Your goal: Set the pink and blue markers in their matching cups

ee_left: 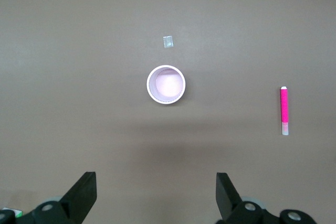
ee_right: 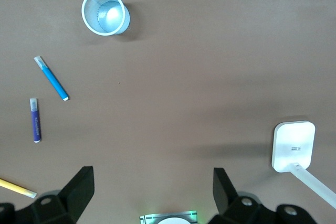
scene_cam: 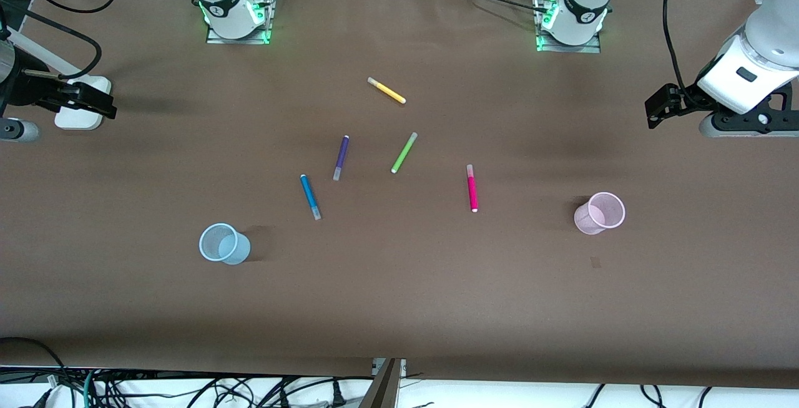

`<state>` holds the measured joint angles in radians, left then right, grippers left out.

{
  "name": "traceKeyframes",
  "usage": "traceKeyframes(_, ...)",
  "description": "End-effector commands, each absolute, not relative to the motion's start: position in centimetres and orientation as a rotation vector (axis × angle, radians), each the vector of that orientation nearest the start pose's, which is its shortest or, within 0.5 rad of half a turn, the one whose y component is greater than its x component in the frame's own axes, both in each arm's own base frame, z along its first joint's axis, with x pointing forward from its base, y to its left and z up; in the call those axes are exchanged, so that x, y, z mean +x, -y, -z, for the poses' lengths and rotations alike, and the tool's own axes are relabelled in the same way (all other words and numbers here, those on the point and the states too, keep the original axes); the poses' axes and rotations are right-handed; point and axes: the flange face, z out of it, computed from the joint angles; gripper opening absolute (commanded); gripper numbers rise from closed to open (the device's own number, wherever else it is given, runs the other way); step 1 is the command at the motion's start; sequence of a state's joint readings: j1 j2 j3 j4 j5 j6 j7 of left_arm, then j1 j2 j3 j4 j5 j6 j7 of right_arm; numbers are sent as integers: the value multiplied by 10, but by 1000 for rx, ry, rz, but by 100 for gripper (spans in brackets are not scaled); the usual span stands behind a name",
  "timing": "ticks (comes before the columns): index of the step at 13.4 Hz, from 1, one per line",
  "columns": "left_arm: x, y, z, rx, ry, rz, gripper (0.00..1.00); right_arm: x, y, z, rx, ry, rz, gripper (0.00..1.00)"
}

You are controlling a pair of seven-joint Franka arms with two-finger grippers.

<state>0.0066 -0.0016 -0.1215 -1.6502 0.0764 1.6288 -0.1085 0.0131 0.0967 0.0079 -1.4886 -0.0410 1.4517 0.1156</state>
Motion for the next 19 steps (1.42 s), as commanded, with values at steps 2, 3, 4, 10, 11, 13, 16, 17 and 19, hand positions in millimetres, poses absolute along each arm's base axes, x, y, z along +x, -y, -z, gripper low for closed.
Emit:
traceKeyframes(2, 557, 58, -598, -3078, -49, -40, 100, 568, -5, -600, -3156, -162, -219, 100)
traceKeyframes(3, 557, 58, -599, -3079, -49, -38, 100, 570, -5, -598, -3157, -162, -226, 100)
traceKeyframes(4, 557, 58, -598, -3078, -49, -42, 100, 570, -5, -598, -3156, -161, -224, 100)
traceKeyframes(10, 567, 80, -565, -3077, -102, -146, 100, 604, -99, -531, -3125, 52, -254, 100)
traceKeyframes(11, 570, 85, -544, -3067, -128, -244, 100, 611, -126, -507, -3129, 118, -265, 100)
traceKeyframes(13, 580, 118, -498, -3062, -198, -356, 100, 624, -167, -458, -3117, 196, -285, 100)
traceKeyframes(16, 605, 153, -434, -3099, -253, -319, 100, 632, -233, -391, -3115, 347, -252, 100)
traceKeyframes(17, 612, 168, -411, -3117, -244, -304, 100, 635, -245, -367, -3111, 358, -243, 100)
traceKeyframes(19, 617, 211, -363, -3140, -195, -276, 100, 643, -255, -319, -3098, 381, -232, 100)
